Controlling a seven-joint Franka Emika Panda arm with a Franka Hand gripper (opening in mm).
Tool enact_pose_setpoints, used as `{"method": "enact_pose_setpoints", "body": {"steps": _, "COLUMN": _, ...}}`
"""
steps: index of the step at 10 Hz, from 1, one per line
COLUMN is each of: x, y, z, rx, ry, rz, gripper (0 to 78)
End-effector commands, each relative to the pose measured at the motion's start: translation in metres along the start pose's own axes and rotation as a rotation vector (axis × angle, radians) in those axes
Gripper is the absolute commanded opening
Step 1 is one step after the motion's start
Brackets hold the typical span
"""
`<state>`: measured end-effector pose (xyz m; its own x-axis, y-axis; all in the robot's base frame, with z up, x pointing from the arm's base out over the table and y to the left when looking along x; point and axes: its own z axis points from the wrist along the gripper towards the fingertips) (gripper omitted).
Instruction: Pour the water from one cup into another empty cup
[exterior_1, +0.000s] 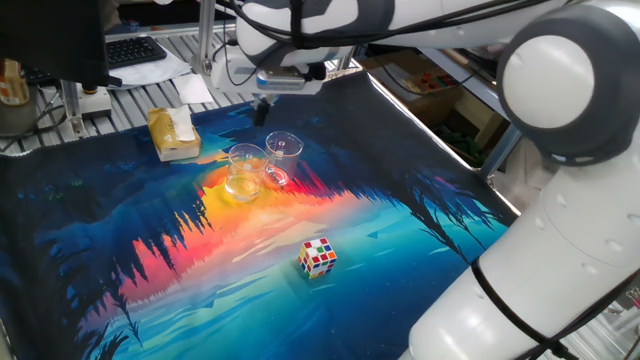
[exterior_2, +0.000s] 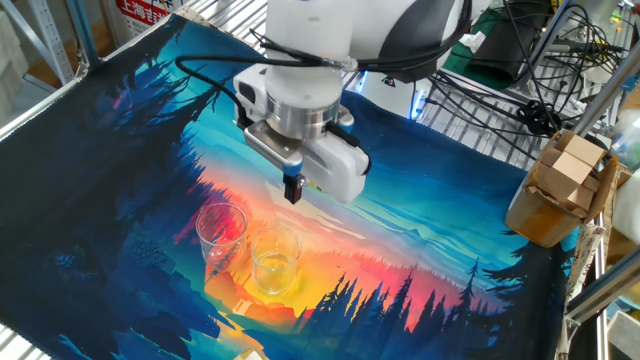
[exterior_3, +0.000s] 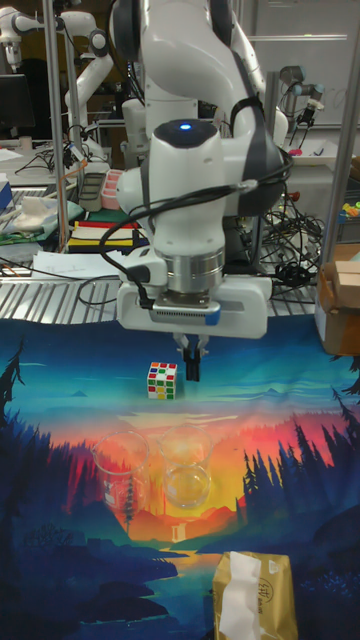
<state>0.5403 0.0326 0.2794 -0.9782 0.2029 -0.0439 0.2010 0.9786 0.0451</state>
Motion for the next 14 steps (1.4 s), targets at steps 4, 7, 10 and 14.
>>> {"method": "enact_pose_setpoints", "body": {"steps": 4, "x": -0.0023, "y": 0.0058, "z": -0.0055, "rx": -0.004, "ry": 0.029, "rz": 0.019, "gripper": 0.0}}
{"method": "enact_pose_setpoints", "body": {"steps": 7, "x": -0.0015, "y": 0.0066, "z": -0.0064, "rx": -0.007, "ry": 0.042, "rz": 0.020, "gripper": 0.0}}
{"method": "enact_pose_setpoints", "body": {"steps": 10, "x": -0.0004, "y": 0.0068, "z": -0.0070, "rx": -0.005, "ry": 0.049, "rz": 0.014, "gripper": 0.0}}
{"method": "enact_pose_setpoints", "body": {"steps": 14, "x": -0.0004, "y": 0.0068, "z": -0.0070, "rx": -0.050, "ry": 0.045, "rz": 0.057, "gripper": 0.0}}
